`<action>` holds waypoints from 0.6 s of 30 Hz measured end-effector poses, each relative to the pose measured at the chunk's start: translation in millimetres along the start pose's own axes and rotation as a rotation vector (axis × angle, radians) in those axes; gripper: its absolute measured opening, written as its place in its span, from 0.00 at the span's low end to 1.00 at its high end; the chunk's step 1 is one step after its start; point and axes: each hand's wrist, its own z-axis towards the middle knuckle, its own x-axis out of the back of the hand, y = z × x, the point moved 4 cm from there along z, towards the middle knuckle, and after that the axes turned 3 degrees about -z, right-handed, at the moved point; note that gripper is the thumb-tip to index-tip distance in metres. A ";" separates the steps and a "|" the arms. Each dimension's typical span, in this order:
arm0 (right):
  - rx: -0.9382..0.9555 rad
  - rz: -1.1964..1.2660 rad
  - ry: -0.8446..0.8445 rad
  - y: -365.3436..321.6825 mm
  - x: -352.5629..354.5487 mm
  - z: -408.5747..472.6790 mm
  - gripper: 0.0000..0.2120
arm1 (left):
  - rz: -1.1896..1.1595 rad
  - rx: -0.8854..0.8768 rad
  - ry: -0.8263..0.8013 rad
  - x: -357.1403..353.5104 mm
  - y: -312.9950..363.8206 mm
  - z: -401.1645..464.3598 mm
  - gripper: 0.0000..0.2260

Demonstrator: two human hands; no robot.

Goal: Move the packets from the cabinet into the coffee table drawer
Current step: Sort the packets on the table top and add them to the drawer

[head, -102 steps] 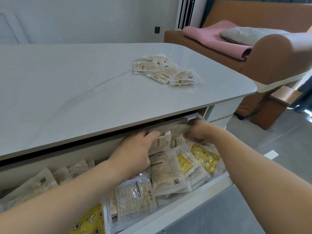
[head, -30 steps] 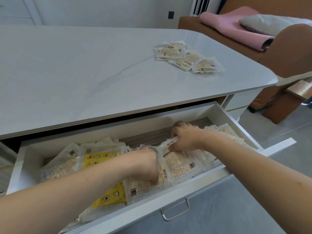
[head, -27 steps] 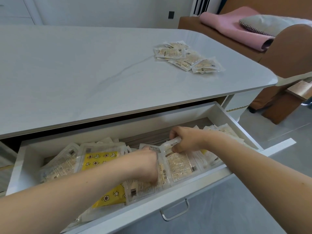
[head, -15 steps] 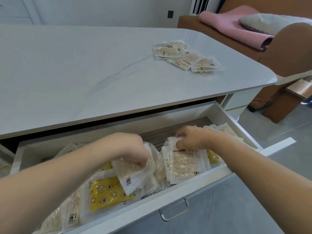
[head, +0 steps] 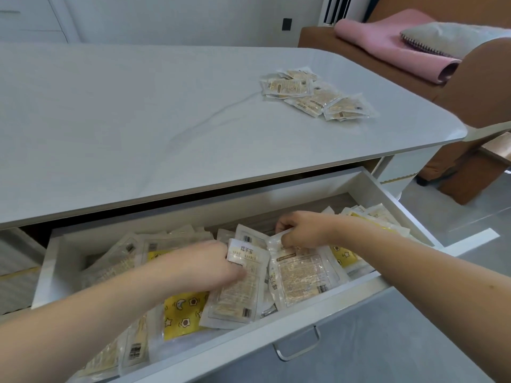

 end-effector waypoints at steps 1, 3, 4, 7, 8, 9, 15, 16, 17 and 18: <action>-0.001 -0.008 -0.010 -3.8 -1.8 1.3 0.09 | 0.124 -0.012 0.083 3.3 0.5 -1.0 0.19; -0.013 -0.057 -0.032 -9.6 -4.5 3.8 0.19 | 0.198 -0.002 0.123 5.0 -0.4 1.8 0.38; -0.026 -0.113 -0.039 -11.3 -5.7 5.4 0.21 | 0.132 -0.003 0.057 2.8 -0.6 5.9 0.45; -0.099 -0.287 -0.040 -11.5 -10.7 8.6 0.25 | -0.041 -0.038 -0.104 -2.5 3.5 20.6 0.45; -0.118 -0.313 -0.039 -10.8 -11.8 9.7 0.26 | -0.072 -0.049 -0.105 -2.5 4.8 24.8 0.40; -0.133 -0.326 -0.034 -9.4 -12.0 9.4 0.27 | -0.070 -0.067 -0.087 -1.7 6.3 28.2 0.34; -0.056 -0.286 -0.037 -8.2 -9.5 2.3 0.22 | 0.078 -0.187 -0.070 2.2 6.9 32.5 0.24; -0.065 -0.276 -0.017 -8.6 -8.8 2.4 0.26 | 0.068 -0.195 -0.090 3.6 5.8 31.3 0.28; -0.058 -0.284 -0.016 -9.5 -9.5 4.1 0.27 | 0.074 -0.204 -0.111 5.8 4.8 29.0 0.35; -0.029 -0.305 -0.016 -10.3 -11.1 7.3 0.24 | 0.100 -0.204 -0.127 8.3 3.2 26.7 0.40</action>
